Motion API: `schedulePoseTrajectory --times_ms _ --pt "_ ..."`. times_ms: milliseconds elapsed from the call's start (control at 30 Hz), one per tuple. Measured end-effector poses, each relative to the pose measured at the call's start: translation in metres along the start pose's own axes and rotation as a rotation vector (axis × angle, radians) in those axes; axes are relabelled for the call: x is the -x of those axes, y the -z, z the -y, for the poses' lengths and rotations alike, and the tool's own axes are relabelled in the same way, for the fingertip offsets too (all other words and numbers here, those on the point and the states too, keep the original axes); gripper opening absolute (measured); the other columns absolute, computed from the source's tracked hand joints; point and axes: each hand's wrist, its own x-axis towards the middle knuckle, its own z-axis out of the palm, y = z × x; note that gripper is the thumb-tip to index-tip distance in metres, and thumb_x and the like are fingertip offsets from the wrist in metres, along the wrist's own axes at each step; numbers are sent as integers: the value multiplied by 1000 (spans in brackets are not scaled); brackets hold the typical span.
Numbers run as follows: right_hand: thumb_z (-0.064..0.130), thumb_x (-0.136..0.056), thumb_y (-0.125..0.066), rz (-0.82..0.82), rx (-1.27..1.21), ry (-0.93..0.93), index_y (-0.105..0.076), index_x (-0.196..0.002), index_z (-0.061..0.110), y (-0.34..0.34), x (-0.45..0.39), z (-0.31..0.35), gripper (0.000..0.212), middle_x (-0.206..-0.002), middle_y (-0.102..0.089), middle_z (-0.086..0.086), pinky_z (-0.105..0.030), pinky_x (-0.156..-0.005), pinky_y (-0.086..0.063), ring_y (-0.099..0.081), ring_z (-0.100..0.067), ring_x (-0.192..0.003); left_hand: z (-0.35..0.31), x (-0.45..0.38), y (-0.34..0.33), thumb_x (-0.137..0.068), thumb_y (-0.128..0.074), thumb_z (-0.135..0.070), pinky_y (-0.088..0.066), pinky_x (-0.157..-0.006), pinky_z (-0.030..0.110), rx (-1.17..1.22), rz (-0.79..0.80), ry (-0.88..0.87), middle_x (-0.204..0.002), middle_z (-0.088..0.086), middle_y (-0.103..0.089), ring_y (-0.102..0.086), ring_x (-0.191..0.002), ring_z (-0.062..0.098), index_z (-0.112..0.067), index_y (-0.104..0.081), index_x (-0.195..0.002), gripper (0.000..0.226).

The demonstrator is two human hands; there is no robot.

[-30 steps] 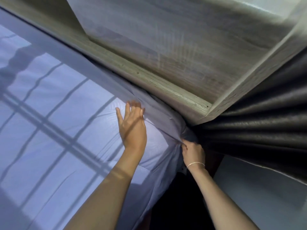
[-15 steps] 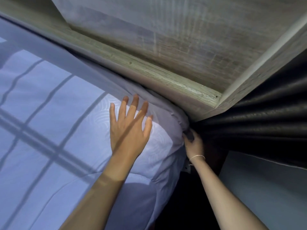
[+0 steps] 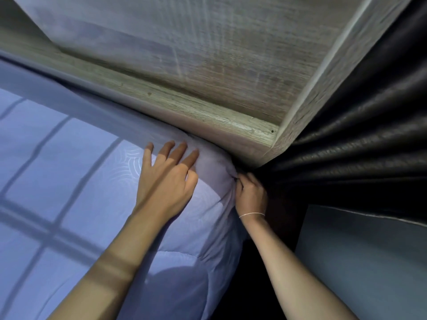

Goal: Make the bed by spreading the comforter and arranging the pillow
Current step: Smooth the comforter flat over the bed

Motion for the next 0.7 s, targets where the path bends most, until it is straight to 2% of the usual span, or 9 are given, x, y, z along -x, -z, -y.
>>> schedulePoseTrajectory --times_ms 100,200,300,400,467,533,600,633,700 --pt "14 -72 -73 80 311 7 -71 -74 15 -3 -5 -25 4 -70 -65 -8 -27 -43 -44 -62 -30 -53 -10 -3 -3 -85 -30 -37 -10 -110 55 0 60 -58 -143 1 -47 -37 -134 24 -28 -50 -133 53" --pt "9 -74 -75 168 251 -59 -71 -77 9 -6 0 -18 5 -75 -67 -14 -32 -47 -48 -65 -34 -57 -14 -11 2 -80 -25 -41 -5 -111 53 78 99 -105 -145 3 -42 -31 -136 24 -26 -47 -134 60" --pt "11 -86 -61 184 -3 -276 -69 -107 9 -4 3 -2 23 -107 -68 -16 -37 -71 -50 -65 -37 -91 6 -9 14 -81 -27 -38 -15 -112 49 207 11 -138 -137 3 -50 -40 -131 19 -22 -51 -130 57" --pt "9 -82 -57 98 -238 -473 -53 -132 13 7 14 3 51 -129 -58 -16 -36 -95 -44 -55 -33 -117 43 7 14 -90 -31 -40 -19 -110 55 212 -138 -23 -137 9 -47 -39 -133 22 -19 -50 -130 49" --pt "29 -84 -61 107 -403 -792 -37 -143 19 9 23 2 64 -141 -49 -13 -38 -104 -39 -49 -33 -126 65 19 6 -93 -28 -45 -15 -110 57 183 -163 102 -143 13 -39 -32 -137 27 -18 -45 -134 52" --pt "61 -78 -60 207 -561 -1147 -27 -147 25 -3 32 3 84 -147 -41 -9 -43 -109 -34 -43 -33 -131 72 28 -2 -94 -25 -50 -10 -111 58 188 -158 192 -150 15 -30 -23 -141 29 -17 -38 -139 57" --pt "83 -65 -53 308 -701 -1303 -29 -144 30 -23 41 1 98 -147 -41 -3 -45 -107 -37 -45 -29 -129 69 33 -9 -95 -22 -50 -8 -112 57 174 -179 215 -152 15 -27 -21 -142 30 -17 -35 -142 59" --pt "85 -63 -52 356 -775 -1342 -34 -140 34 -34 44 2 94 -142 -47 -1 -44 -102 -42 -51 -28 -123 67 33 -11 -96 -21 -50 -8 -113 56 168 -197 220 -152 15 -27 -21 -142 29 -17 -34 -142 59" --pt "61 -83 -55 404 -879 -1301 -46 -129 31 -32 38 21 56 -129 -57 -2 -35 -87 -49 -58 -24 -107 64 32 -12 -96 -22 -49 -7 -113 54 171 -223 231 -152 14 -28 -21 -142 29 -17 -34 -143 58"
